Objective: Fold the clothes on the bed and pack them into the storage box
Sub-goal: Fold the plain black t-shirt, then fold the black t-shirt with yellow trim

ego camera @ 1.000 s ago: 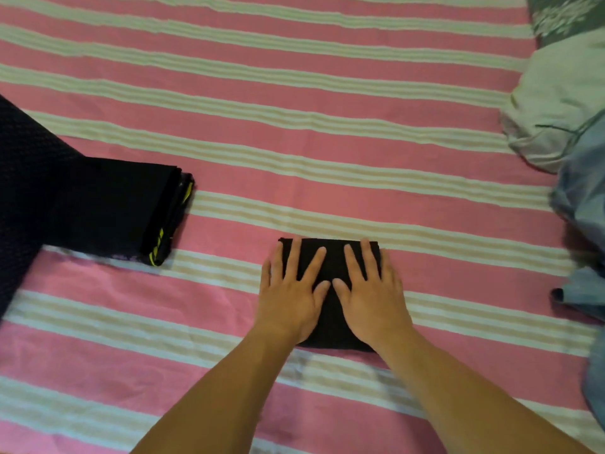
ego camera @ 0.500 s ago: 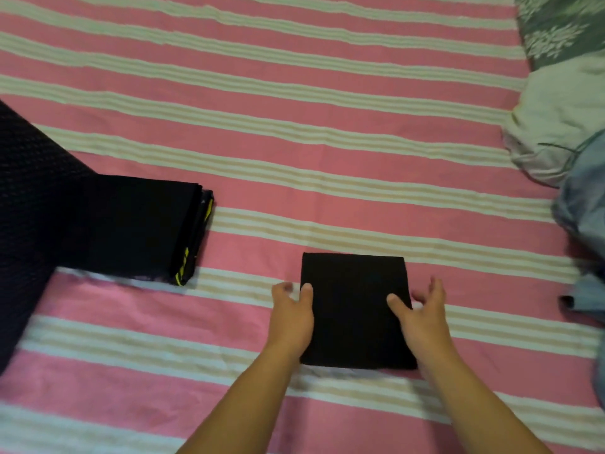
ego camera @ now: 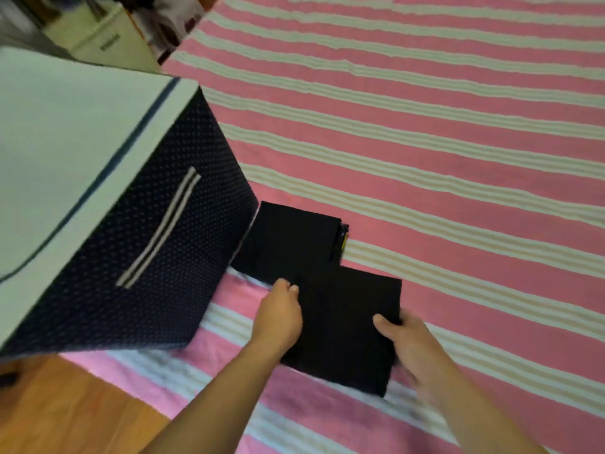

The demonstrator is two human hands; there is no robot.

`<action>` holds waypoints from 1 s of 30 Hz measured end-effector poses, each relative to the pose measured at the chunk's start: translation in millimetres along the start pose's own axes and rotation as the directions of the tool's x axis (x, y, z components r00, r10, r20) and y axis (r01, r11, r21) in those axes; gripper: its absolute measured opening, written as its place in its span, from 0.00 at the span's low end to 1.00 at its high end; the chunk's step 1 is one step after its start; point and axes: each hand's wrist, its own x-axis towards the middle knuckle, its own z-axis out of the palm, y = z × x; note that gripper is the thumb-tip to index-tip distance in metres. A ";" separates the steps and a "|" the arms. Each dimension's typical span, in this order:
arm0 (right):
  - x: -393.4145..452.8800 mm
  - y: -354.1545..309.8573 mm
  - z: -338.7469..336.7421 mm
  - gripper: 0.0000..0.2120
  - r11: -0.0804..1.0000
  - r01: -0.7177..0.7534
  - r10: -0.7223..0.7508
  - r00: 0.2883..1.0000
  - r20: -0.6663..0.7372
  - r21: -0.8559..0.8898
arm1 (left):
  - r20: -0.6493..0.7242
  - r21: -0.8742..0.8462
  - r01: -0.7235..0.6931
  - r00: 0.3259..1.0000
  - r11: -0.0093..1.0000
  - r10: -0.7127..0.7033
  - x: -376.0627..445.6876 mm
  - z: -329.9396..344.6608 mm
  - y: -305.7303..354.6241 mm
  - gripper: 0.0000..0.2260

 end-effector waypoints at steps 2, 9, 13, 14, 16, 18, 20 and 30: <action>16.8 -26.7 43.8 0.10 0.994 0.109 -0.109 0.994 0.024 -0.013 | -0.163 0.116 -0.085 0.981 0.990 0.104 27.8 -45.2 8.0 0.12; 87.8 -72.6 114.7 0.20 0.897 0.281 -0.348 0.925 -0.153 -0.342 | -0.199 0.453 -0.193 0.930 0.871 0.309 123.4 -74.5 0.0 0.18; 92.3 -60.0 109.6 0.26 0.482 0.345 -0.667 0.741 -0.082 -0.806 | 0.015 0.688 -0.387 0.853 0.614 0.521 128.0 -38.8 -16.1 0.36; 92.4 -58.3 114.7 0.27 0.332 0.374 -0.728 0.685 0.017 -0.866 | 0.061 0.689 -0.459 0.808 0.562 0.585 131.8 -34.3 -16.1 0.35; 108.9 -53.0 122.9 0.27 0.042 0.345 -0.740 0.641 0.203 -0.938 | 0.122 0.669 -0.538 0.760 0.513 0.638 146.1 -26.7 -16.6 0.30; 130.3 -50.1 129.2 0.29 -0.067 0.268 -0.640 0.727 0.248 -0.961 | 0.142 0.668 -0.532 0.778 0.521 0.612 162.8 -18.6 -26.6 0.27; 150.4 -42.3 127.1 0.32 -0.075 0.234 -0.569 0.788 0.235 -0.969 | 0.143 0.671 -0.507 0.805 0.541 0.576 176.2 -5.8 -40.0 0.26; 115.2 -63.3 108.7 0.33 -0.106 0.237 -0.328 0.909 0.259 -0.966 | 0.274 0.706 -0.368 0.930 0.606 0.246 144.3 -8.0 -8.4 0.28</action>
